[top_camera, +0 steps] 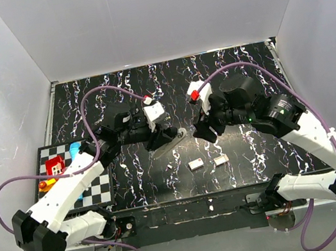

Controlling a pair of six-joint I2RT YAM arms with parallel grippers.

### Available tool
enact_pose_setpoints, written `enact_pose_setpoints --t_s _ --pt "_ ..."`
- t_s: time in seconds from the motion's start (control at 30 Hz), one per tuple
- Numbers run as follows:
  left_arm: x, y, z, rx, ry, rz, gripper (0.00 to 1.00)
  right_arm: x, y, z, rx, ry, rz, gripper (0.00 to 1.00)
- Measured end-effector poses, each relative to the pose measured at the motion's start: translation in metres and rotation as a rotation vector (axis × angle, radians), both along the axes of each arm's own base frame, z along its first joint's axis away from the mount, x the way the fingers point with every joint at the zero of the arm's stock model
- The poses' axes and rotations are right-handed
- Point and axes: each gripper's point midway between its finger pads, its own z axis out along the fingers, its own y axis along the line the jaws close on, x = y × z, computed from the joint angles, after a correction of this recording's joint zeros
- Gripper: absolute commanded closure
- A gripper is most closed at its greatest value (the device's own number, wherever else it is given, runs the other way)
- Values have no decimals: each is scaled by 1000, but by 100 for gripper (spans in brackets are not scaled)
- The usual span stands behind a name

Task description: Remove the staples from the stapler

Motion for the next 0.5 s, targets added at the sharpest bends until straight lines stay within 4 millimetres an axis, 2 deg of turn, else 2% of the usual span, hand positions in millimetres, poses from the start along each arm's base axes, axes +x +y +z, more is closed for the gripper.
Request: enact_pose_setpoints --t_s 0.1,0.17,0.33,0.5 --pt "-15 -3 17 -62 9 -52 100 -8 8 17 19 -22 81 34" --pt "-25 -4 26 -99 8 -84 100 -13 13 20 20 -26 129 37" --pt "-43 -5 49 -177 -5 -150 100 -24 27 18 8 2 238 41" --pt "-53 -6 60 -230 -13 -180 100 -33 36 13 0 40 304 41"
